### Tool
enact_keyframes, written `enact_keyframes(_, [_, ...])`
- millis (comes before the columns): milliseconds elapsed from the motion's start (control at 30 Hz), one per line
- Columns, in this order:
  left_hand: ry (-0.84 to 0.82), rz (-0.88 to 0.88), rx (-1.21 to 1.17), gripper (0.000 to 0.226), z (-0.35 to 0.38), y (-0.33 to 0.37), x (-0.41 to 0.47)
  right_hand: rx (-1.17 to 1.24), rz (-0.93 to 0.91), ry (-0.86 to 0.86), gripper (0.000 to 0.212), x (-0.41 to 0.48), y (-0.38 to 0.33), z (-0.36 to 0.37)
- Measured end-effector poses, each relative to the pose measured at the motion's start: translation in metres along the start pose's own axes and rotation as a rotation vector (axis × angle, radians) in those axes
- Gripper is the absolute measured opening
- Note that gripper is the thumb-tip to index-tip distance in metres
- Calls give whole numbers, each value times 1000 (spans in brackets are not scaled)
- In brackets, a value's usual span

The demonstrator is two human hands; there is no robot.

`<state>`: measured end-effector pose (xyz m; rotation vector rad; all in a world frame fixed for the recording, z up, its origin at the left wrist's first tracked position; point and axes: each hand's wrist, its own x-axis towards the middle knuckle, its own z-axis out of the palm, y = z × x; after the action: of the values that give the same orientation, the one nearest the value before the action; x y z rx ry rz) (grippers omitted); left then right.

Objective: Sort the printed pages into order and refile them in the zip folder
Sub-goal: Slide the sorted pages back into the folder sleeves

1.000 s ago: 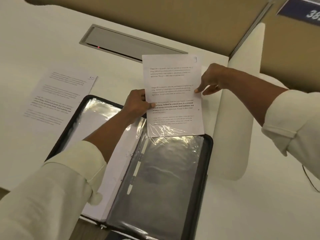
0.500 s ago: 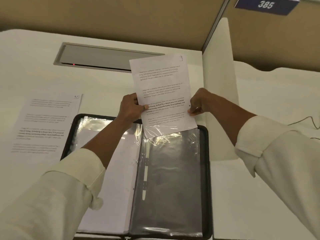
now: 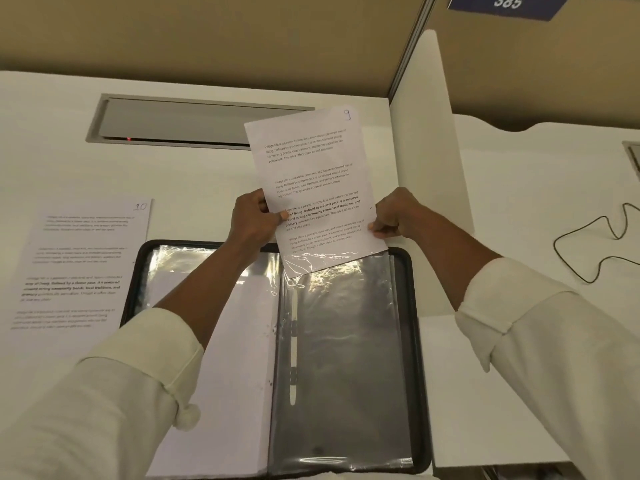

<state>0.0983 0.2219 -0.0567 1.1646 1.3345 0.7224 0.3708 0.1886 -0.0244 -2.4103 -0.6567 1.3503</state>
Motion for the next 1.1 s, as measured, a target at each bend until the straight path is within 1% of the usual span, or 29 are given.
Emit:
enact_keyframes(100, [9, -10, -39, 42, 0, 0, -1, 24, 24, -16, 20, -2, 0, 0])
enact_keyframes(167, [21, -12, -57, 42, -1, 1, -1, 48, 36, -26, 16, -4, 0, 1])
enact_keyframes(333, [16, -36, -60, 38, 0, 2, 5, 100, 50, 9, 20, 0, 5, 7])
enact_keyframes(600, [-24, 25, 10, 40, 9, 12, 14, 165, 70, 81, 22, 1, 13, 5])
enact_keyframes(833, [-10, 4, -1, 38, 6, 6, 10, 264, 53, 59, 26, -2, 17, 7])
enact_keyframes(1000, [7, -26, -64, 38, 2, 3, 6, 281, 29, 9, 39, -2, 19, 10])
enact_keyframes(1100, [22, -40, -92, 38, 0, 2, 5, 223, -8, -14, 42, -8, 21, 9])
